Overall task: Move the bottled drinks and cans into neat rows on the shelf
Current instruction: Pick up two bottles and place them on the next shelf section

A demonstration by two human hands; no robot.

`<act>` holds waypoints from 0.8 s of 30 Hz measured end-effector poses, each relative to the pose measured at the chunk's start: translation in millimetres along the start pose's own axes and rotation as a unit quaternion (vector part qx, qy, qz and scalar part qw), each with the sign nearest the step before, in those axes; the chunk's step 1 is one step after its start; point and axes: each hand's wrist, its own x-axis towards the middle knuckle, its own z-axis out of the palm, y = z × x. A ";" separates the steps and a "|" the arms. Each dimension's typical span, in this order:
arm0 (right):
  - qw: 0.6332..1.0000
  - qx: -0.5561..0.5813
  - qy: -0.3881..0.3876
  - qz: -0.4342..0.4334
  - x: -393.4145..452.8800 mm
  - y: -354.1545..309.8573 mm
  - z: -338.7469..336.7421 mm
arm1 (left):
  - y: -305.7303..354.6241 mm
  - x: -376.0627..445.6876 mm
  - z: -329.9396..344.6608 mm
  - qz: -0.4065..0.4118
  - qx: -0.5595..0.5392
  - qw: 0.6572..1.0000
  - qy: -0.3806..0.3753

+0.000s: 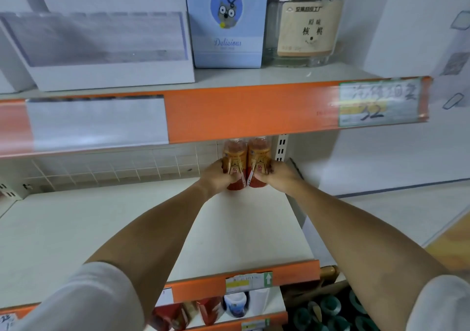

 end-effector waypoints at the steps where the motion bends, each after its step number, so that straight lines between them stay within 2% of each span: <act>1: 1.000 -0.016 -0.008 -0.002 -3.9 -2.1 -1.9 | 2.6 -5.1 -2.2 0.010 0.013 1.000 -0.016; 5: 0.991 -0.121 -0.048 -0.022 -28.5 -8.9 -9.6 | 7.5 -24.9 -11.4 0.037 0.044 0.996 -0.069; 9: 0.969 -0.242 -0.036 -0.043 -59.1 -18.1 -13.9 | 10.3 -44.1 -20.1 0.087 0.136 0.983 -0.090; 12: 0.954 -0.296 -0.045 -0.017 -77.7 -22.3 -14.9 | 13.1 -55.6 -26.3 0.124 0.235 0.962 -0.072; 15: 0.944 -0.327 -0.047 0.002 -95.1 -27.1 -18.2 | 15.3 -66.5 -32.7 0.149 0.383 0.910 -0.053; 17: 0.940 -0.338 -0.046 0.003 -104.8 -32.1 -20.4 | 15.9 -71.6 -36.4 0.146 0.436 0.886 -0.054; 19: 0.940 -0.339 -0.046 0.000 -112.4 -37.3 -22.6 | 17.2 -75.7 -39.3 0.143 0.456 0.876 -0.054; 24: 0.938 -0.342 -0.049 -0.018 -123.6 -49.3 -28.5 | 23.4 -91.9 -44.0 0.132 0.459 0.878 -0.037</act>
